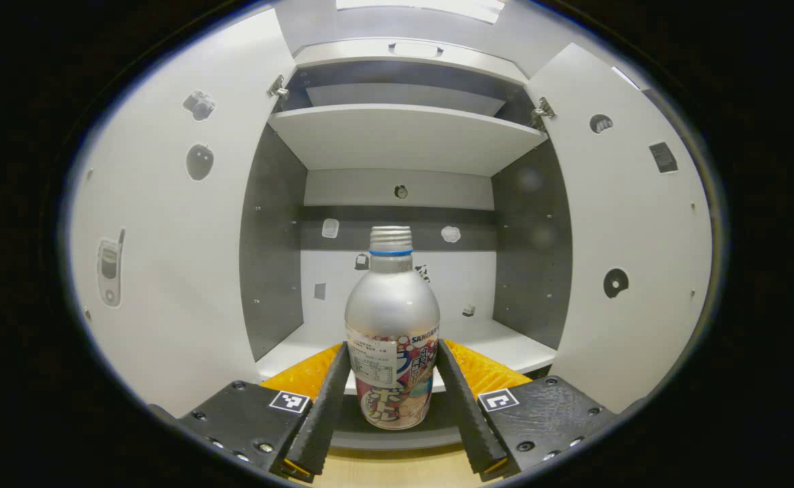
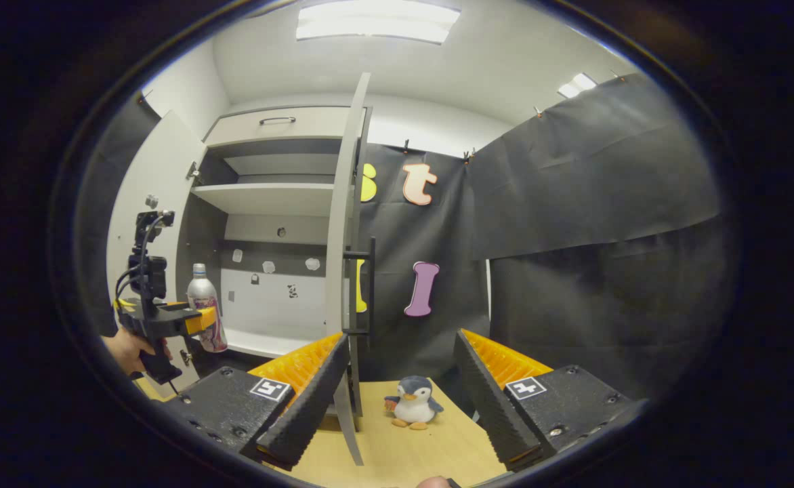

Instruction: Grasp the bottle in the cabinet with the left hand and place it on the coaster, then close the right door with the right hand and the left door with the left hand.

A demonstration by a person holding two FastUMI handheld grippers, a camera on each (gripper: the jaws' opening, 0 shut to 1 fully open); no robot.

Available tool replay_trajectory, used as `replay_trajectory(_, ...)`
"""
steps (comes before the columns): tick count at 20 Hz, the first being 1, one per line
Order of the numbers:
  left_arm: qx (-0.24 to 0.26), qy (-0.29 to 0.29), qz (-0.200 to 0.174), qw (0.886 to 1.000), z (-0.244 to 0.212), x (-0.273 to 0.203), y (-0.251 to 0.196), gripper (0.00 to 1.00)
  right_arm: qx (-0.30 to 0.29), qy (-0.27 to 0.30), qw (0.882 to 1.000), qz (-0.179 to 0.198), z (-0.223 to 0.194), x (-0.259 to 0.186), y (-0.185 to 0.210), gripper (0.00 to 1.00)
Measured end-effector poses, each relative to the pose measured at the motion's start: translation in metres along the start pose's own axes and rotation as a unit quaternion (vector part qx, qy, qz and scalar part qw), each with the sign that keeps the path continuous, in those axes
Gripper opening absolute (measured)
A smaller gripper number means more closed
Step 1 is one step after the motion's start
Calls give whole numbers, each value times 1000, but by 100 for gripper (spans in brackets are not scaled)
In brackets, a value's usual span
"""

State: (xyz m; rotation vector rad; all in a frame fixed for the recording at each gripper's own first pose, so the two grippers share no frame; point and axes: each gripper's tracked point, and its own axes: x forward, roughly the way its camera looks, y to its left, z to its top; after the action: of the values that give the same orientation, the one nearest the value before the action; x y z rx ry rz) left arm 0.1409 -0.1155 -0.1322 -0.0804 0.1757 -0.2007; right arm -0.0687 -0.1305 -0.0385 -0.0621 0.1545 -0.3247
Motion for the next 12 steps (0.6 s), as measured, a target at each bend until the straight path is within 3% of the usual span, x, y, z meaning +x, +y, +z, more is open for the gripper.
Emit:
replay_trajectory(1, 2, -3, 1, 1000, -3, -7, -3, 80, -1, -2, 1000, 2, 0, 1, 1, 100)
replay_trajectory(2, 5, -3, 1, 1000, -6, -13, -5, 76, -2, -2, 1000, 3, -1, 2, 1, 100)
replay_trajectory(8, 5, 8, -11, 1000, -44, -46, -23, 75, -3, 6, 1000, 10, -10, 6, 4, 100)
replay_trajectory(9, 11, 14, -6, 1000, -51, -51, -22, 80, -4, 3, 1000, 7, -10, 6, 4, 100)
replay_trajectory(11, 15, 27, -6, 1000, -68, -62, -25, 76, -7, -6, 1000, -4, -8, 7, -1, 100)
replay_trajectory(12, 14, 30, -9, 999, -75, -66, -28, 79, -7, -7, 1000, -7, -9, 8, 0, 100)
